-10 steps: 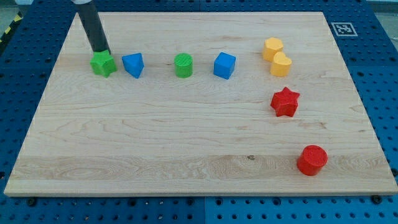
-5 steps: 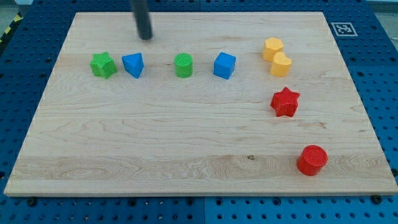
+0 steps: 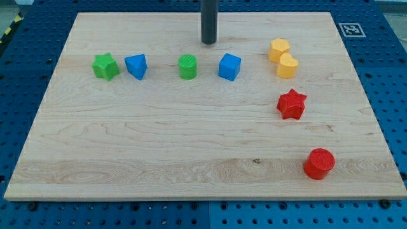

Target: Point your arm to the red star

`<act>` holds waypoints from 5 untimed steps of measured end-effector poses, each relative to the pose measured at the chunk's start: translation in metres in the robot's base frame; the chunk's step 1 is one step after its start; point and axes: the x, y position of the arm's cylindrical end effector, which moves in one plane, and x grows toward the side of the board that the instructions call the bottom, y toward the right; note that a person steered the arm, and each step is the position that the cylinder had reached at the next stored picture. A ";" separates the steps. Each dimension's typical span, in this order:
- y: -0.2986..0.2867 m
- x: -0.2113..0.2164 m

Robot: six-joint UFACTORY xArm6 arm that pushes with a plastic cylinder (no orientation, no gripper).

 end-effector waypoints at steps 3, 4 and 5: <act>0.089 0.053; 0.089 0.084; 0.096 0.105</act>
